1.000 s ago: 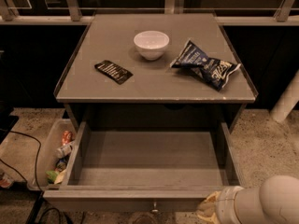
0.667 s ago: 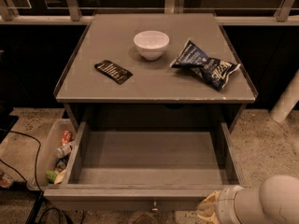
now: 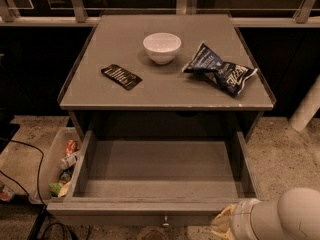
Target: Close top drawer
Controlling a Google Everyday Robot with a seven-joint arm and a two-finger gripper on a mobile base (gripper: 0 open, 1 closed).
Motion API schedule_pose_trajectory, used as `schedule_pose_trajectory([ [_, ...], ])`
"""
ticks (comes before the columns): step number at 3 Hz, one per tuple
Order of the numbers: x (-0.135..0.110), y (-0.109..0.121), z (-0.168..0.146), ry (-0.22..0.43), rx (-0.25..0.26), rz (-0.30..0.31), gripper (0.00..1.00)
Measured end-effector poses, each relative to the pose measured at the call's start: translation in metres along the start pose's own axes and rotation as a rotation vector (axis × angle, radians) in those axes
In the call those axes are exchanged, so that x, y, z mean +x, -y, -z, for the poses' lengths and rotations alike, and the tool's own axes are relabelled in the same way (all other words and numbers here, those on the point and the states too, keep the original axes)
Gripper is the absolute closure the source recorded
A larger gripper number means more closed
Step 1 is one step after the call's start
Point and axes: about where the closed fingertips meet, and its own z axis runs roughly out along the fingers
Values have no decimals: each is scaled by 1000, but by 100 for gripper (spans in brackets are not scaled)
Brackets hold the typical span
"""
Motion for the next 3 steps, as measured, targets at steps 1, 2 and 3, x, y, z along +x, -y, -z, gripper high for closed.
schedule_pose_trajectory([
  [1,0,0,0,0,2,0,12],
  [2,-5,6,2,5,31,16,0],
  [3,-17,45,19,76,116,7,18],
])
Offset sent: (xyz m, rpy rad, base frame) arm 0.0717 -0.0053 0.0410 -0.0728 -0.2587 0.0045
